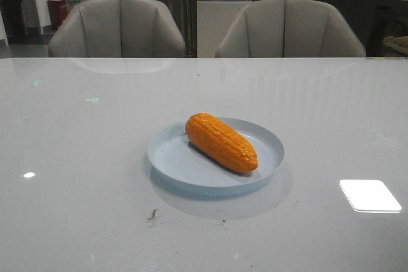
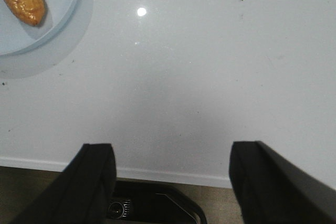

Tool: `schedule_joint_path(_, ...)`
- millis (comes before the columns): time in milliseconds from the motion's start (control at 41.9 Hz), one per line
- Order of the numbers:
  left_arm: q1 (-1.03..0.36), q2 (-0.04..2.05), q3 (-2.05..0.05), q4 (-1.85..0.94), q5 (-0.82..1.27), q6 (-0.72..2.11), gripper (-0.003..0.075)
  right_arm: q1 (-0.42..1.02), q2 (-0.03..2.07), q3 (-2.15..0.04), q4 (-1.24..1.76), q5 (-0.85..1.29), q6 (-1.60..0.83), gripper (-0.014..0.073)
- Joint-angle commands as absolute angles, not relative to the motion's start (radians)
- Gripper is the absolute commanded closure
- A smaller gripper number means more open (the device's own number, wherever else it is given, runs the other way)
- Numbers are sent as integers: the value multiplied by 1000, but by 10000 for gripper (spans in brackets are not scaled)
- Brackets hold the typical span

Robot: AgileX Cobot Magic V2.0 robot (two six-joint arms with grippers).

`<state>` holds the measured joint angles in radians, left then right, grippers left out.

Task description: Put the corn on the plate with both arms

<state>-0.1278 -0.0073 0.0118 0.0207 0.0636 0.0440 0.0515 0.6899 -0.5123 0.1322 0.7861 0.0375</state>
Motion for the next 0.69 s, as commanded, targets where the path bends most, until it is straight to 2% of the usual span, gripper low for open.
schedule_joint_path(0, -136, -27, 49, 17, -14, 35, 627, 44, 686, -537, 138, 740, 36, 36)
schedule_joint_path(215, -136, -27, 49, 17, -14, 35, 627, 44, 662, -521, 120, 729, 36, 57)
schedule_joint_path(310, -136, -27, 49, 17, -14, 35, 627, 44, 601, -500, 120, 677, 36, 162)
schedule_joint_path(548, -136, -27, 49, 17, -14, 35, 627, 44, 418, -410, 122, 419, 36, 529)
schedule_joint_path(572, -136, -27, 49, 17, -14, 35, 627, 44, 400, -400, 122, 391, 36, 552)
schedule_joint_path(668, -136, -27, 49, 17, -14, 35, 627, 44, 316, -340, 121, 247, 36, 532)
